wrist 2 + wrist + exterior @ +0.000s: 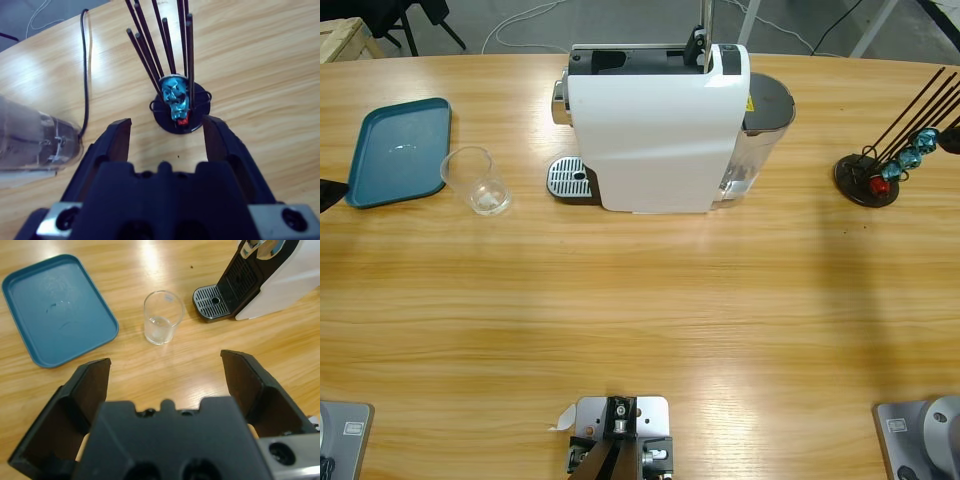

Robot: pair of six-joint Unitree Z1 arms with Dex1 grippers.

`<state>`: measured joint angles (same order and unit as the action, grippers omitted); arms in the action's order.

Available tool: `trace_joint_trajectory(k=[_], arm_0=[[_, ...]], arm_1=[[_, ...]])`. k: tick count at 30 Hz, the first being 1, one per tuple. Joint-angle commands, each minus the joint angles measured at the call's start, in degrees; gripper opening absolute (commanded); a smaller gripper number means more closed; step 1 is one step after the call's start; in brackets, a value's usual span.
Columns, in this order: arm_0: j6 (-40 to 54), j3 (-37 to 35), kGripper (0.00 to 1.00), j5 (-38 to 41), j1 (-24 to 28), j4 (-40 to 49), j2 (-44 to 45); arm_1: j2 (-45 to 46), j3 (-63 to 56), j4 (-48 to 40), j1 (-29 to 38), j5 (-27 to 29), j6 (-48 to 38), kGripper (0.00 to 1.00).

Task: Pour coffee

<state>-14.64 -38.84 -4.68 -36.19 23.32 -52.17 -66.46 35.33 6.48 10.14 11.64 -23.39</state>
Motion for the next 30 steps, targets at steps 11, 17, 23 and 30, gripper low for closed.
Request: trace_joint_trajectory(k=[11,17,23,30], arm_0=[[1.1,4.8,0.941,-1.0,-0.4,-4.8,0.4],[1.1,4.9,0.941,-1.0,-0.4,-4.9,0.3],[1.0,5.0,0.937,-1.0,-0.4,-5.0,0.3],[0.9,5.0,0.936,-1.3,-0.4,-5.0,0.3]], arm_1=[[-11.5,-2.1,-8.5,-4.3,0.7,2.1,0.586],[-12.7,-2.2,-9.8,-4.3,0.6,2.2,0.586],[-13.5,-2.4,-10.3,-4.3,0.8,2.2,0.503],[-14.5,-2.4,-10.3,-4.4,0.8,2.2,0.501]])
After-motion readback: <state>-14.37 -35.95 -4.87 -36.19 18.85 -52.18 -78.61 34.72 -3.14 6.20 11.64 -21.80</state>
